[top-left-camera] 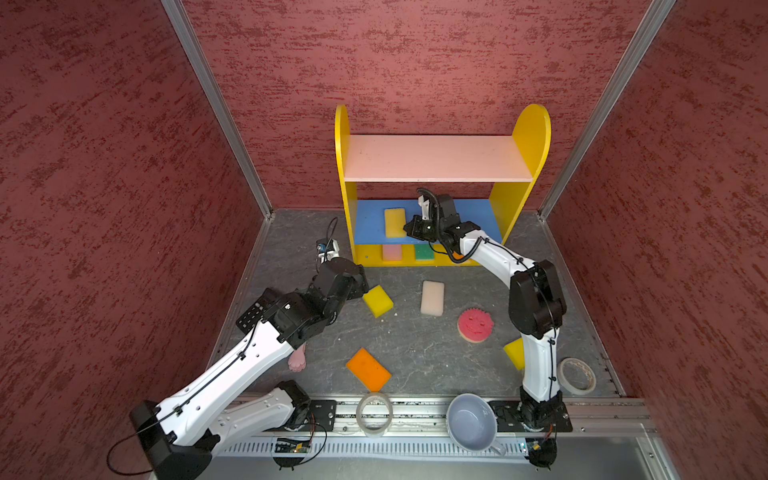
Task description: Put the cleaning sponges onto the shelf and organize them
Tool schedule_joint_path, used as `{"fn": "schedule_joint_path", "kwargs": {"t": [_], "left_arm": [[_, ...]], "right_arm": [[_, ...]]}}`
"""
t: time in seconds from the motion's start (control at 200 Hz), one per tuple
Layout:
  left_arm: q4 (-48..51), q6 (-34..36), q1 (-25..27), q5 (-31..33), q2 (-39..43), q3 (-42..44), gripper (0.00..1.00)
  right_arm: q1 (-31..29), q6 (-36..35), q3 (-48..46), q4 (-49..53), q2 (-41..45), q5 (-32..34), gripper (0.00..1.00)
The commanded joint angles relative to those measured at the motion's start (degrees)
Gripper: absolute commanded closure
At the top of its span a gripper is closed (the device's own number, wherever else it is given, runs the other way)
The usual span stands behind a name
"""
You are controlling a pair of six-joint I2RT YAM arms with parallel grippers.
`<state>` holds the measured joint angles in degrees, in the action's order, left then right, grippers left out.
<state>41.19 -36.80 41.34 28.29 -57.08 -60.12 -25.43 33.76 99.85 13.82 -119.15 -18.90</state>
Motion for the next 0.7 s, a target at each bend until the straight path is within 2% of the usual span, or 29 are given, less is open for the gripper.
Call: {"fn": "schedule_joint_path", "kwargs": {"t": [0.0, 0.15, 0.371, 0.556, 0.691], "left_arm": [[0.16, -0.47, -0.43, -0.66, -0.31, -0.74, 0.21], [0.03, -0.56, -0.42, -0.96, -0.41, -0.72, 0.21], [-0.06, -0.25, -0.56, -1.38, -1.16, -1.50, 0.20], [-0.03, -0.29, -0.48, -2.18, -2.16, -2.22, 0.20], [-0.62, -0.34, -0.55, -2.28, -1.77, -1.33, 0.19]], "right_arm": [[0.54, -1.15, 1.23, 1.15, 1.09, 0.86, 0.97], [0.83, -0.72, 0.21, 0.67, 1.55, 0.61, 0.97], [1.17, -0.30, -0.75, 0.07, 2.09, 0.42, 0.78], [1.43, -0.02, -1.92, -0.51, 3.26, 0.51, 0.67], [1.52, -0.57, -2.71, -0.42, 4.97, 0.69, 0.64]]}}
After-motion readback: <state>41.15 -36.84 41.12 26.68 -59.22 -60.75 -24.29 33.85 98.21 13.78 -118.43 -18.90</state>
